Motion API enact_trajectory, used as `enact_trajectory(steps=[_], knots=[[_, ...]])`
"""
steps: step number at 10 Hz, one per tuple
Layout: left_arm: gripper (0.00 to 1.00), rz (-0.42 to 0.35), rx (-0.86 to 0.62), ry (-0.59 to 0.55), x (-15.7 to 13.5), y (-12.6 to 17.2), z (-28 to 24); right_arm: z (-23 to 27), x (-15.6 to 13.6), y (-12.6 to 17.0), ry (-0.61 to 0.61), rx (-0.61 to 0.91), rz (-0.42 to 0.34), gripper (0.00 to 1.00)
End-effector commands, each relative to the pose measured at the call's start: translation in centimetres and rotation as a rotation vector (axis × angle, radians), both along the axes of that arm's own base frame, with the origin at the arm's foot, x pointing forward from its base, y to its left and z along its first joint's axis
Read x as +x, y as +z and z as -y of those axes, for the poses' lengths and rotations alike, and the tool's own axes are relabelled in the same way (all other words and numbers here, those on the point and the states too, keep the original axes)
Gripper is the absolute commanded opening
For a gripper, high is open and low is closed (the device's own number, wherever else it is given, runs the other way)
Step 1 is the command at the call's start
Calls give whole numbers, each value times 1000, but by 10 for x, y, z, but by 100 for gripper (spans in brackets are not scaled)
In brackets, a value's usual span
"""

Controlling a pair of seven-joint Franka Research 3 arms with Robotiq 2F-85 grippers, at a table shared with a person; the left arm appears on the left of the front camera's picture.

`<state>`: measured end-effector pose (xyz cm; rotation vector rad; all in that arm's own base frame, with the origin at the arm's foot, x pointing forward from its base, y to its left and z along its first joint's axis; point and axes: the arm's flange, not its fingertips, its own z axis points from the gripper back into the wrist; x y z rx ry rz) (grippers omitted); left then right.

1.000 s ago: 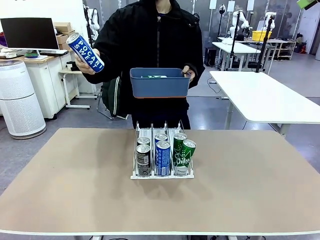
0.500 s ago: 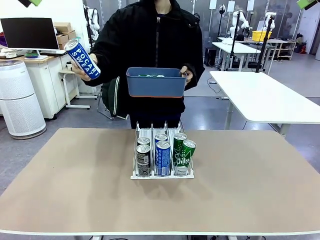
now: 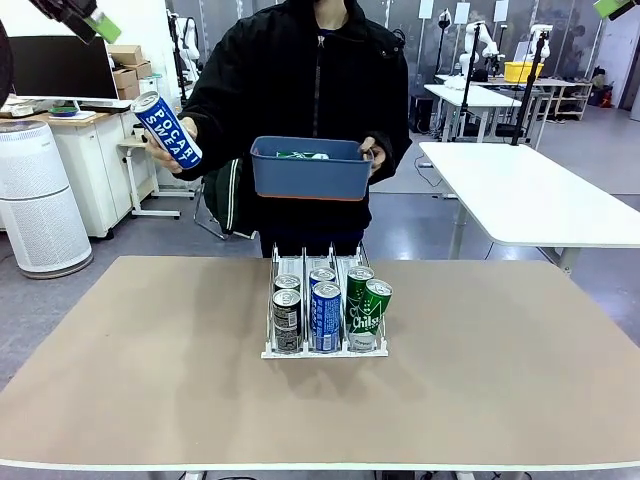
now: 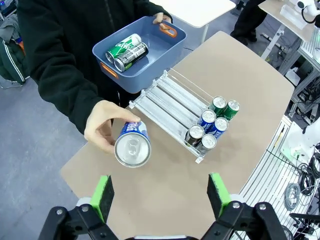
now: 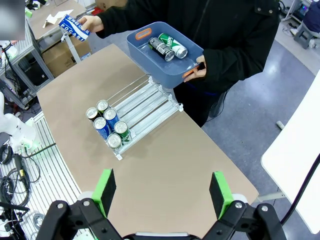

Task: Fill the beverage cans into the dispenser.
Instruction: Pick up the Ionic drink handed by the human.

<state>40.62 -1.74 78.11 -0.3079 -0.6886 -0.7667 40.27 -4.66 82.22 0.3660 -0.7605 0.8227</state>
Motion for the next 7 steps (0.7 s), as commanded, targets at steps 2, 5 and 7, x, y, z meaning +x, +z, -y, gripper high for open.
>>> enact_trajectory(steps=[2, 5, 7], knots=[[100, 28, 32, -47, 21, -26, 2, 0, 0, -1, 1, 3, -1, 100], [100, 45, 53, -30, 36, -52, 8, 0, 0, -1, 1, 3, -1, 100], [100, 51, 56, -41, 50, -65, 5, 0, 0, -1, 1, 3, -1, 100]])
